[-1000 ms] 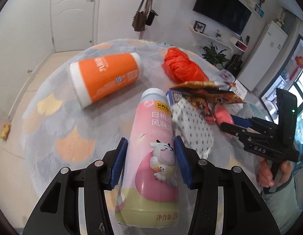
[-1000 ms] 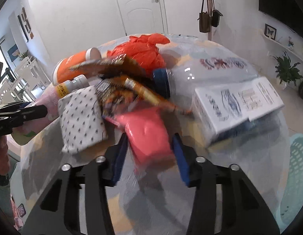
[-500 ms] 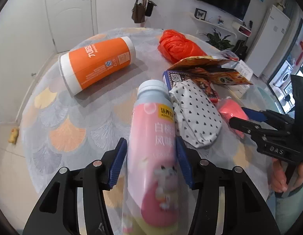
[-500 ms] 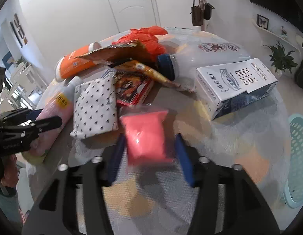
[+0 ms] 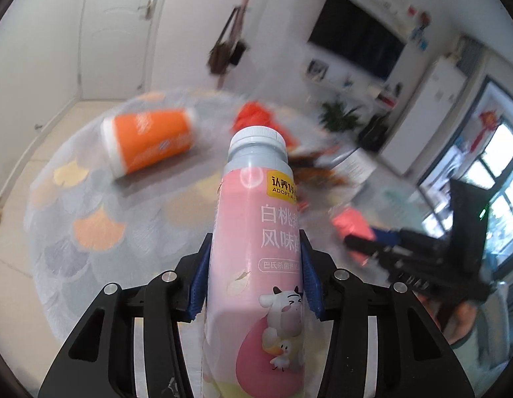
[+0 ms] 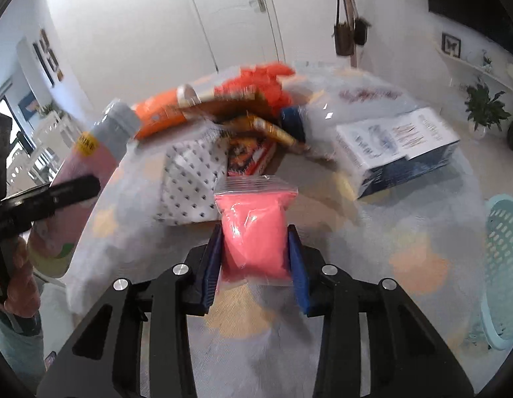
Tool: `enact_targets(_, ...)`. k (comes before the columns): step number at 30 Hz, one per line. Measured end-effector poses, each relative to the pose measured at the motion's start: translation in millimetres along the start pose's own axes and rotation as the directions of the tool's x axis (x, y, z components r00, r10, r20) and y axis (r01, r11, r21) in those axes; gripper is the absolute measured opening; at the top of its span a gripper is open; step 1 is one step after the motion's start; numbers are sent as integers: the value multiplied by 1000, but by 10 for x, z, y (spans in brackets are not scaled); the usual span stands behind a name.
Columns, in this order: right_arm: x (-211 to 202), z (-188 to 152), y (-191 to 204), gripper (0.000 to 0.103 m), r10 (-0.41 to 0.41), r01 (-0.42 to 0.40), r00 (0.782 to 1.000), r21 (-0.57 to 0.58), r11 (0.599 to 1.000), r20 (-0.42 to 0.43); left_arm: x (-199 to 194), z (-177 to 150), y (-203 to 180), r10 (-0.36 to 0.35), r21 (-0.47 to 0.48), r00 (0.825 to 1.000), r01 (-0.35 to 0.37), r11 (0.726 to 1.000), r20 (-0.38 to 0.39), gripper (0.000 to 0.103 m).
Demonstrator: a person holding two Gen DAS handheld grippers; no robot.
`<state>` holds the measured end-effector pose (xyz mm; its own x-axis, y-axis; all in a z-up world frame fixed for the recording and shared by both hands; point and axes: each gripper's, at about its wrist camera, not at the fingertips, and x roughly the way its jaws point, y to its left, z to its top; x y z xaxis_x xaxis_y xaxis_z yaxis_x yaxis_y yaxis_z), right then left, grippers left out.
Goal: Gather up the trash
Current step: 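Grasp the pink drink bottle with the left tool while the right tool grasps the pink bag, then carry bottle and pink bag over the blue basket and release both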
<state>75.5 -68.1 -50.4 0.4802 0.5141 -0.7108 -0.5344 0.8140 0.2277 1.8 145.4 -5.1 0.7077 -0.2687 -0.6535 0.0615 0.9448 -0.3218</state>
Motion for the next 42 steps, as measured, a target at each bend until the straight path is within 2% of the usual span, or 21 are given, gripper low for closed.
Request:
enact_targets(4,-462,17,-143,34,-34,31,993,29,999,110,-93,203,-358,-92,33,993,90,995,69,46)
enact_targets(7,-782,37,-398,34,-96,83,980,83,993,176,-9,363,-673,-153,35,982,150,988,111,46)
enact_targets(8,-847,45,-470,34,-117,100,975,96,990,190,60,397,-789,-199,21,972,198,980,125,46)
enact_targets(10,-1036,43,-681,34,-199,171,954,141,975,224,206,424,-1002,-249,20,960,249,968,127,46)
enact_targets(14,-1362,-64,-1225,34,-337,269,909,271,924,245,624,494,-1634,-291,99,954,283,954,77,46)
enact_targets(17,-1468,-172,-1586,34,-407,313,885,356,880,227,933,561,-2066,-325,146,945,318,937,26,46)
enact_targets(20,-1537,-352,-2026,34,-484,364,856,451,815,184,1276,598,-2443,-343,187,939,339,922,-16,46)
enact_targets(24,-1445,-546,-2430,34,-526,399,843,522,754,115,1737,581,-2777,-362,201,930,367,908,-62,46)
enact_targets(26,-1361,-620,-2596,34,-541,417,838,547,726,78,2006,527,-2916,-336,190,938,347,918,-88,46)
enact_targets(27,-1297,-676,-2691,34,-549,431,835,561,707,49,2086,503,-2939,-340,183,934,355,917,-105,46)
enact_targets(33,-1005,-822,-2973,35,-556,469,830,590,658,-40,2579,354,-3097,-335,181,924,367,913,-185,46)
enact_targets(36,-904,-813,-3074,37,-566,488,822,596,638,-67,2720,302,-3156,-356,177,910,395,901,-214,47)
enact_targets(37,-886,-821,-3091,41,-569,493,819,597,633,-73,2756,301,-3166,-357,169,909,394,903,-216,49)
enact_targets(39,-890,-847,-3125,48,-576,498,814,605,622,-78,2797,291,-3160,-365,155,905,401,903,-217,62)
enact_targets(42,-925,-867,-3139,49,-578,499,812,608,617,-79,2750,295,-3163,-366,167,906,402,900,-211,63)
